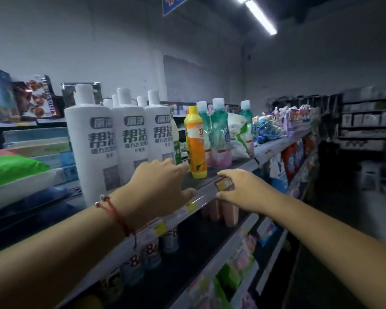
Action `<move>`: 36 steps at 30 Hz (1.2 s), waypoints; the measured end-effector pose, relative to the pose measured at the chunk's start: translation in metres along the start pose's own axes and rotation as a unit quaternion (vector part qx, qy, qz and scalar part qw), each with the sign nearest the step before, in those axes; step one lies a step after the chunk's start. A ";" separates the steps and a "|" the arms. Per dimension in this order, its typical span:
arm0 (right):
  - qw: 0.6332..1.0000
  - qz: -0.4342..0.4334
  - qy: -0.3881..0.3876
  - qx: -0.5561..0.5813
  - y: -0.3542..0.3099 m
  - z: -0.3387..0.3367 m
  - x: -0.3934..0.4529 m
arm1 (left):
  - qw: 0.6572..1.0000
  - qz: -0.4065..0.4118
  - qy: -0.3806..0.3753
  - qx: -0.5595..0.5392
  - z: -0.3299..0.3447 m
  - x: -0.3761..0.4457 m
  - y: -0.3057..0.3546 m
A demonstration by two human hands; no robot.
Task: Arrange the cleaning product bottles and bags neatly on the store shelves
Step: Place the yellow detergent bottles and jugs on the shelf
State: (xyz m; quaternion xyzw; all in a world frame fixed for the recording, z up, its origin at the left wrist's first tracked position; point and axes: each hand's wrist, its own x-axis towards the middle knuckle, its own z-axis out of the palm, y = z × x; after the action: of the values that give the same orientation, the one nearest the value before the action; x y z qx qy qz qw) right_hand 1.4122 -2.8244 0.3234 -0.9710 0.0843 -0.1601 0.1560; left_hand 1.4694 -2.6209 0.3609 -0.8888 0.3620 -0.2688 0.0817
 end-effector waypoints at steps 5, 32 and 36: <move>0.984 0.006 0.026 0.178 0.026 0.014 0.074 | 0.999 -0.025 0.014 -0.012 0.017 0.034 0.021; 0.869 -0.249 -0.029 0.427 0.053 0.046 0.047 | 0.657 -0.341 0.327 -0.587 0.042 -0.008 0.097; 0.873 -0.247 -0.122 0.403 0.044 0.076 -0.029 | 0.495 -0.379 0.355 -0.696 0.052 -0.069 0.136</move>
State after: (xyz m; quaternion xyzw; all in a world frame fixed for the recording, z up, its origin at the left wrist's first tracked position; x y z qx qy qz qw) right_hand 1.4055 -2.8385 0.2323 -0.8248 -0.2497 -0.0936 0.4985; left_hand 1.3748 -2.6742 0.2425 -0.5388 0.0583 -0.2276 -0.8090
